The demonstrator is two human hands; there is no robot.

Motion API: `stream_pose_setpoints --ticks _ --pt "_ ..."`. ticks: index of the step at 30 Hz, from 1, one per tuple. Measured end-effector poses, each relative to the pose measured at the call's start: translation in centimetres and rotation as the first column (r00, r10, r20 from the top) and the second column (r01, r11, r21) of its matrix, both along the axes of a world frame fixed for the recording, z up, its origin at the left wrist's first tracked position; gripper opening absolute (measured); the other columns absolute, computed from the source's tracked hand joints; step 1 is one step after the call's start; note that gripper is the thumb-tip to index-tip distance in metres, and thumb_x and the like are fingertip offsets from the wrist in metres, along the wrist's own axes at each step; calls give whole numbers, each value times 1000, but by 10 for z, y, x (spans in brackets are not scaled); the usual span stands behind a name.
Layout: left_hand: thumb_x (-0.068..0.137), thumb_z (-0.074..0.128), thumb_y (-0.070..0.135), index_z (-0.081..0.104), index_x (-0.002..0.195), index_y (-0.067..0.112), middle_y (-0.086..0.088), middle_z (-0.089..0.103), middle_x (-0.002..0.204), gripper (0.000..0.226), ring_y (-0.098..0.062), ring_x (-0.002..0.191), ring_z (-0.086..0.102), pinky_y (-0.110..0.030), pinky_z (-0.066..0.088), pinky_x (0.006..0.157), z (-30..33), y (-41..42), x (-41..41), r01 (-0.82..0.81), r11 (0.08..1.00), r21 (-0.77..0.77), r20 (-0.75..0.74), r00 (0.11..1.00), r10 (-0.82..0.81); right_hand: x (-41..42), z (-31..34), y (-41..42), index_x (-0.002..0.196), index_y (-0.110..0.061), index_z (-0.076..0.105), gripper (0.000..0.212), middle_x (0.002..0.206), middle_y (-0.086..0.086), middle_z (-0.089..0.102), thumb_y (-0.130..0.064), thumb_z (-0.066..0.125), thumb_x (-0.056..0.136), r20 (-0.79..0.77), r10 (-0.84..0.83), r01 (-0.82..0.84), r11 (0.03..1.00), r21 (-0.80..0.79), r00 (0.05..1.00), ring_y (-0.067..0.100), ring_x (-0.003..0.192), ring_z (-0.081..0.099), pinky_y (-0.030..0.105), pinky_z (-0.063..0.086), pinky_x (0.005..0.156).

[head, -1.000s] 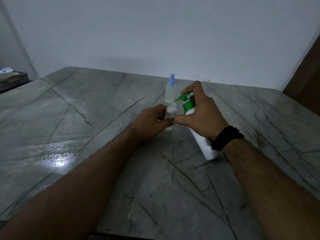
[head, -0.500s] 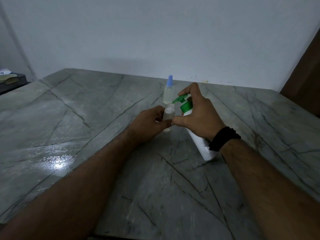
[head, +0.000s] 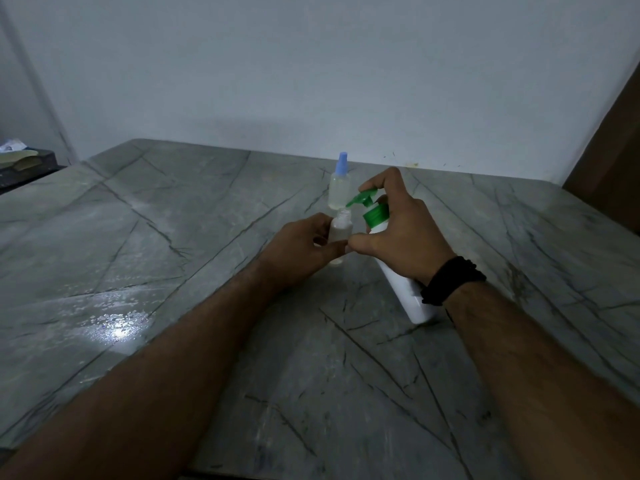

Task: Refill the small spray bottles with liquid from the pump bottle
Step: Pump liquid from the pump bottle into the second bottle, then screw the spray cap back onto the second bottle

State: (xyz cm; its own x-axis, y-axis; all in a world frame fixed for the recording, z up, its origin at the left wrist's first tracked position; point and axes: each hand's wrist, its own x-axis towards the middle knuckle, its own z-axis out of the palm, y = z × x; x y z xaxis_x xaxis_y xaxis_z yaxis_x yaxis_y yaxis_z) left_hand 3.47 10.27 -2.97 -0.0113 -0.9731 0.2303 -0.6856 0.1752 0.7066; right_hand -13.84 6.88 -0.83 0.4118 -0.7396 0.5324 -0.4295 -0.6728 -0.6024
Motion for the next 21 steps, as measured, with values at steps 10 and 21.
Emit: stream_pose_setpoints --ticks 10,21 --pt "81 65 58 53 125 28 8 64 117 55 -1 90 54 -9 33 66 -10 -9 4 -30 999 -21 25 999 31 -4 -6 -3 130 -28 39 70 105 -15 62 -36 78 72 334 -123 188 967 -171 934 4 82 63 27 56 73" --pt "82 69 48 26 144 38 7 57 127 75 -7 101 58 -19 44 79 -6 -4 6 -14 967 -255 27 999 21 -6 -20 -19 151 -19 24 109 145 7 38 -51 86 68 358 -351 418 899 -130 865 22 130 39 51 38 109"
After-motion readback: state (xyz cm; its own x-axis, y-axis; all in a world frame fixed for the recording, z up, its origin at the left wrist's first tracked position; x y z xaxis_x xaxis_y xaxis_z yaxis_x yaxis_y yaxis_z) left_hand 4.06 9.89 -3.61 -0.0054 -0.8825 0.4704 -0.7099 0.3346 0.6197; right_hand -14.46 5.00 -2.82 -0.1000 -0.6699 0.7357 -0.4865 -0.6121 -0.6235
